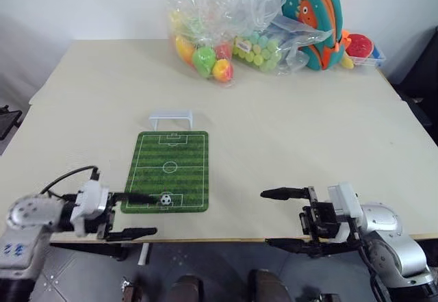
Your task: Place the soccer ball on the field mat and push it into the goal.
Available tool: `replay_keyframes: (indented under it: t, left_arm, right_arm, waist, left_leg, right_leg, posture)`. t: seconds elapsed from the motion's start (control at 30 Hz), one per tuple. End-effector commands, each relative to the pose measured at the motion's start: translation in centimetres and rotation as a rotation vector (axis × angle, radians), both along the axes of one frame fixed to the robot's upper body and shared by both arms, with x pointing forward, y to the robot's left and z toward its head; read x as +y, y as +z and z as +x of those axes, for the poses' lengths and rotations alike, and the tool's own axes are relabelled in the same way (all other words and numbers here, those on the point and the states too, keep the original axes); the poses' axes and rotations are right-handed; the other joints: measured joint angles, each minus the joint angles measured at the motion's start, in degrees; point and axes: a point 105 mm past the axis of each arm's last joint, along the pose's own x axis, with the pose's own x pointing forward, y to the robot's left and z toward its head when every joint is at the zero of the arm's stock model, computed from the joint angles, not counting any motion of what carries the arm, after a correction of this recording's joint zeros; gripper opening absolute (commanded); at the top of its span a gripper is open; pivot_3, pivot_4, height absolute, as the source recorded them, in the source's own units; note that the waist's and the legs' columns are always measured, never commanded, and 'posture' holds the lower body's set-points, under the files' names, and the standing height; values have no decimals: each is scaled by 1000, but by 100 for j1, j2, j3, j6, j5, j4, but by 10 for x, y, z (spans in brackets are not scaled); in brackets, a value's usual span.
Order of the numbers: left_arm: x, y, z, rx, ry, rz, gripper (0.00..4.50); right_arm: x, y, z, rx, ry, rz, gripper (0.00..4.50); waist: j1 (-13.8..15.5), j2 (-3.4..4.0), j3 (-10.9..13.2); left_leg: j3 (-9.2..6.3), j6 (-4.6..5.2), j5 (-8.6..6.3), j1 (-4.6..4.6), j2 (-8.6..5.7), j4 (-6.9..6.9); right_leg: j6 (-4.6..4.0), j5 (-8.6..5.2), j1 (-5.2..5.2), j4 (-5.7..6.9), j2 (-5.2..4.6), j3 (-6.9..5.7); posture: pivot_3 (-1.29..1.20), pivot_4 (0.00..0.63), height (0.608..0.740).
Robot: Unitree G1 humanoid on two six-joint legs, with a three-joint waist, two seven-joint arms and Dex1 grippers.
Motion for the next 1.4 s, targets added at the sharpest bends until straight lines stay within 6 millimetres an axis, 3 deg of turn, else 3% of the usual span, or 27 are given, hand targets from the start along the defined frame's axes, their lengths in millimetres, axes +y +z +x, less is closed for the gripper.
replay_keyframes:
  t: [0.03, 0.13, 0.3, 0.73, 1.03, 1.17, 1.23, 1.33, 1.4]
  left_arm:
    - [13, -18, -13, 28, 13, 50, 2243]
    - [19, -39, -14, 62, 61, 47, 1302]
    - [-1, -39, 0, 24, 49, -19, 7]
    - [-30, -38, 26, 9, 25, -73, 7]
    - [-27, -32, 75, -68, 173, -92, 7]
    - [-24, -3, 132, -238, 388, -167, 7]
    - [-23, 12, 146, -290, 436, -216, 7]
    - [-20, 34, 141, -352, 407, -280, 7]
    - [-10, 37, 122, -342, 368, -279, 7]
  right_arm:
    - [-6, 12, 1, -92, -21, 20, 4500]
    - [-7, 10, 5, -122, -42, 12, 4500]
    - [-9, 9, 12, -217, -67, -9, 4500]
    - [-5, 2, 19, -240, -133, 0, 4500]
    - [-4, 4, 34, -263, -281, 16, 4500]
    - [-5, 12, 57, -306, -464, 72, 4500]
    - [-3, 14, 61, -310, -497, 94, 4500]
    - [2, 16, 65, -303, -531, 147, 4500]
    - [5, 16, 68, -304, -546, 154, 4500]
  waist:
    - [43, 4, 3]
    - [121, 6, 4]
    - [148, 6, 4]
    - [82, 6, 4]
    - [116, 6, 4]
    - [138, -1, 6]
    - [140, -5, 3]
    - [58, -7, 2]
    - [-39, -7, 2]
  left_leg:
    - [1, 0, 0, 0, -1, 1]
    - [3, 0, 0, 1, -2, 2]
    - [13, 2, -1, -1, -5, 4]
    - [40, 0, 0, 3, -3, 4]
    - [54, 0, 0, 4, -4, 8]
    - [56, -2, 3, 4, -6, 13]
    - [55, -2, 6, 1, -9, 19]
    - [60, 0, 4, 1, -9, 9]
    - [75, 1, 3, -1, -7, -4]
  right_leg:
    - [0, 0, 1, 0, 0, 0]
    - [-2, -1, 2, -1, 1, -2]
    - [-1, 0, 2, 1, 1, -2]
    - [-1, 0, -1, 31, 4, -1]
    - [0, 1, -1, 40, 6, -1]
    - [2, 2, -2, 47, 7, -1]
    - [5, 4, -5, 53, 6, -1]
    - [6, 4, -9, 45, 6, 2]
    - [6, 4, -27, 46, 6, 11]
  posture:
    - [0, 150, 740]
    - [0, 150, 740]
    - [0, 150, 740]
    - [0, 150, 740]
    - [0, 150, 740]
    - [0, 150, 740]
    - [0, 150, 740]
    - [0, 150, 740]
    - [0, 150, 740]
